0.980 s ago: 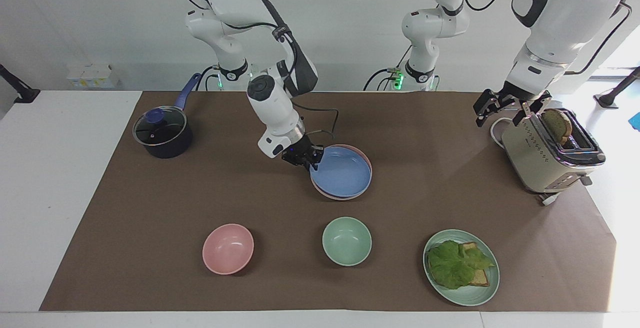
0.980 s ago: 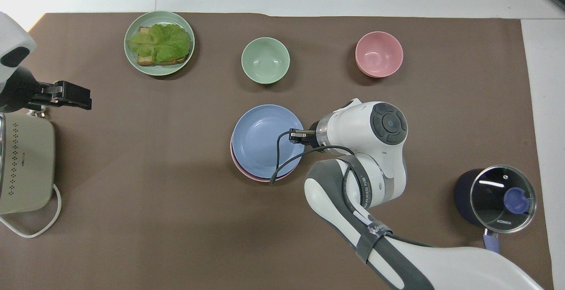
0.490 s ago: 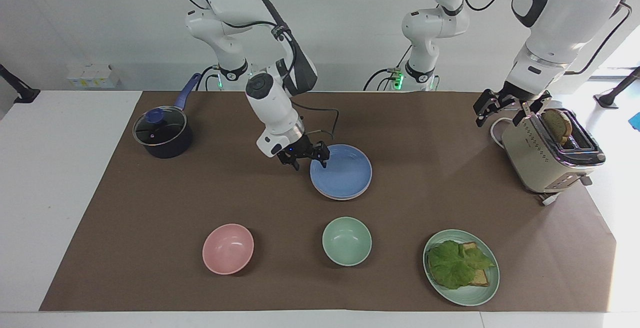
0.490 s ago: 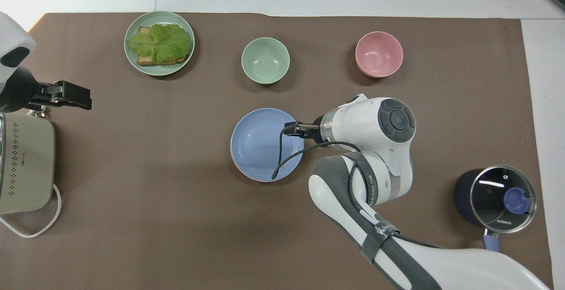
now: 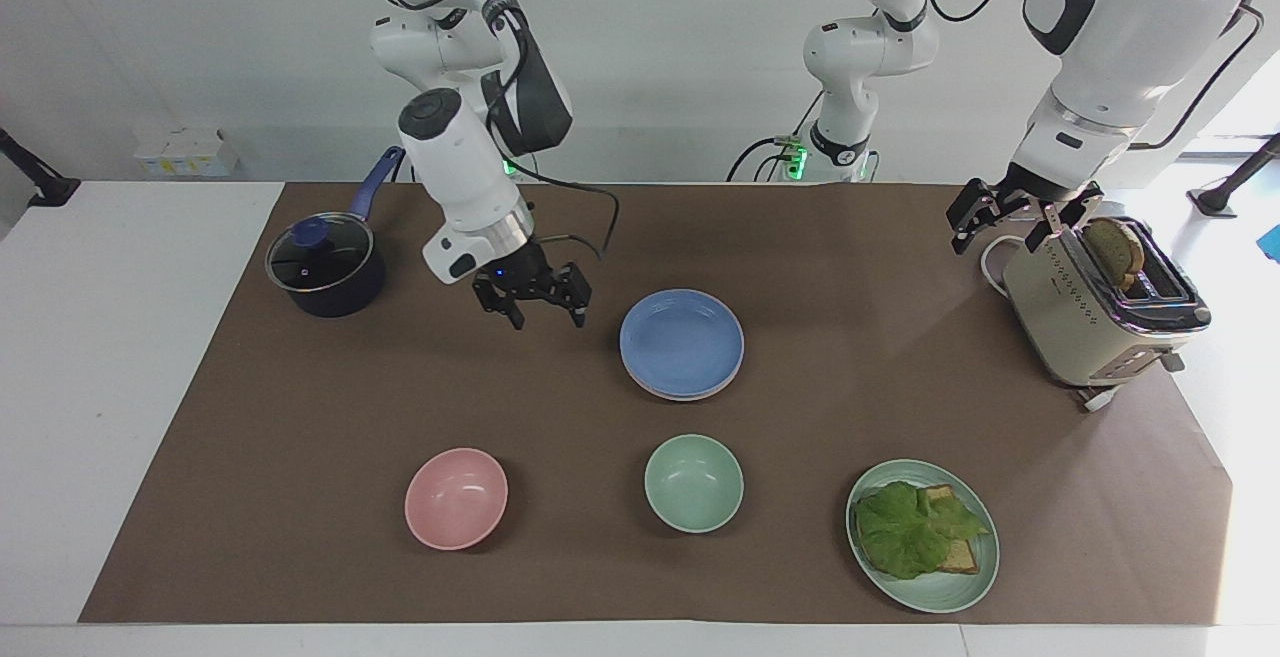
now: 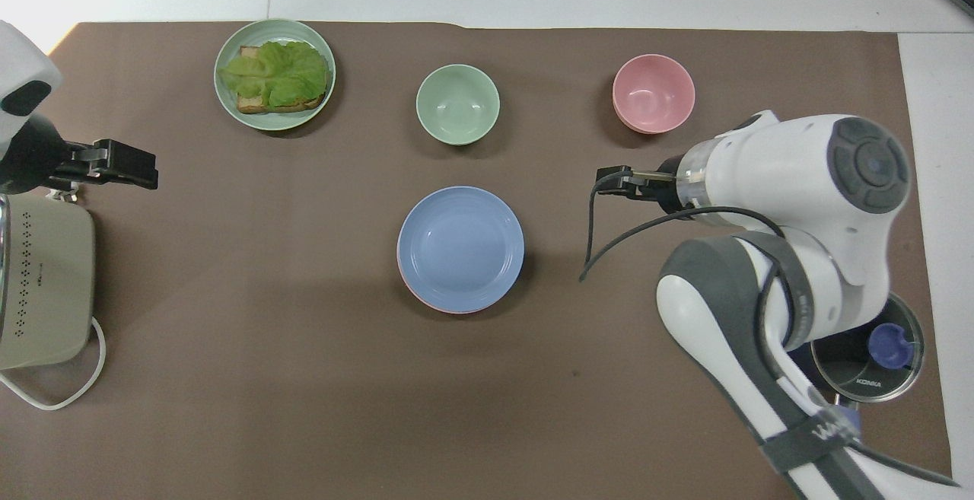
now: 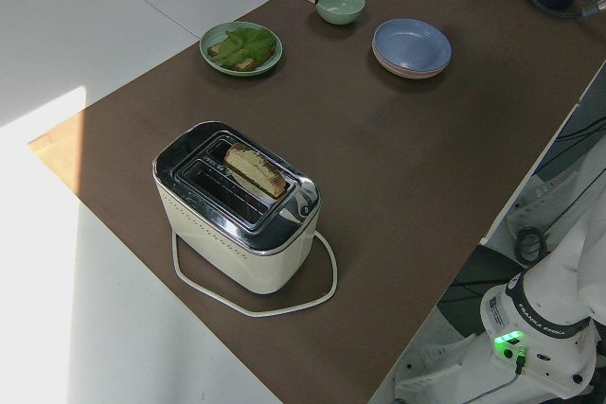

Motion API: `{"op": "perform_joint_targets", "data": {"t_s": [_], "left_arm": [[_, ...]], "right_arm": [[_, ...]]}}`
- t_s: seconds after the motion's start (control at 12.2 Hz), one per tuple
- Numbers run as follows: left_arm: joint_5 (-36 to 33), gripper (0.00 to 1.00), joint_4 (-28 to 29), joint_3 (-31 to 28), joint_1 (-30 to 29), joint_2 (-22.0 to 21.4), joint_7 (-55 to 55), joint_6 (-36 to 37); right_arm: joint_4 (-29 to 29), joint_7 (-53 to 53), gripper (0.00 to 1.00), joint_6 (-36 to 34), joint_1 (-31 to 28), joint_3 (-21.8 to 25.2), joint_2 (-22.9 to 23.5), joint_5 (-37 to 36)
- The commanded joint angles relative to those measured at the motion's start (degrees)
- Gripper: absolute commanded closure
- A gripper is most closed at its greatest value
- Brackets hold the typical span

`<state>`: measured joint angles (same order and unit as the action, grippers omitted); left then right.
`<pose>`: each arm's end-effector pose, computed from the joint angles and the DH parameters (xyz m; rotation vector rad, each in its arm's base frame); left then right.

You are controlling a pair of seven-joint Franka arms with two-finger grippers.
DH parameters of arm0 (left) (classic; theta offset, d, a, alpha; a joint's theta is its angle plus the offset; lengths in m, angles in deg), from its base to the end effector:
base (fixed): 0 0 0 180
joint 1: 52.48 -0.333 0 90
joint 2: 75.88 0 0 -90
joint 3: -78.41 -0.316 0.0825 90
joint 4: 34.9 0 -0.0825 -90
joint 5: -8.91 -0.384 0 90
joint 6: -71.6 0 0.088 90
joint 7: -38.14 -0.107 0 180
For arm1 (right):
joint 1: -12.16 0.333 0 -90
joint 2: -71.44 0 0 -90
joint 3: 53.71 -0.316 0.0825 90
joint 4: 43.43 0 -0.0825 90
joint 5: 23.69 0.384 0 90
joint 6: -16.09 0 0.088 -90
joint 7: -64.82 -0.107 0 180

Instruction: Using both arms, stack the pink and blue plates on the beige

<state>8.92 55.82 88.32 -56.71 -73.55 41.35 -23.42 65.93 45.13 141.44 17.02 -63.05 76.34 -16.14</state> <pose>0.5720 -0.0549 0.6038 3.1306 -0.0671 0.0538 0.5811 0.1496 0.4712 -2.9445 0.2414 -0.2198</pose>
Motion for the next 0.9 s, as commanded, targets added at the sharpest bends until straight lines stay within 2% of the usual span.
{"op": "perform_joint_targets", "data": {"t_s": [0.0, 0.16, 0.33, 0.57, 0.82], "left_arm": [[-0.7, 0.0, 0.0, 0.4, -0.6, -0.4, -0.4, 0.7], [-0.7, 0.0, 0.0, 0.4, -0.6, -0.3, -0.4, 0.7], [-0.7, 0.0, 0.0, 0.4, -0.6, -0.3, -0.4, 0.7], [-0.7, 0.0, 0.0, 0.4, -0.6, -0.3, -0.4, 0.7], [-0.8, 0.0, 0.0, 0.4, -0.6, -0.3, -0.4, 0.7]], "right_arm": [[-7.3, 0.1, 0.0, -9.2, -5.3, -0.7, -0.3, -5.4], [-11.4, 0.3, 0.0, -15.0, -8.7, -0.7, -1.1, -5.8], [-12.5, 0.9, 0.0, -19.2, -10.0, -0.5, -3.1, -6.6], [-18.3, 5.3, 0.0, -27.0, -11.0, -0.6, -3.2, -9.4], [-19.8, 6.6, 0.0, -31.6, -11.0, -0.4, -4.4, -10.5]]}}
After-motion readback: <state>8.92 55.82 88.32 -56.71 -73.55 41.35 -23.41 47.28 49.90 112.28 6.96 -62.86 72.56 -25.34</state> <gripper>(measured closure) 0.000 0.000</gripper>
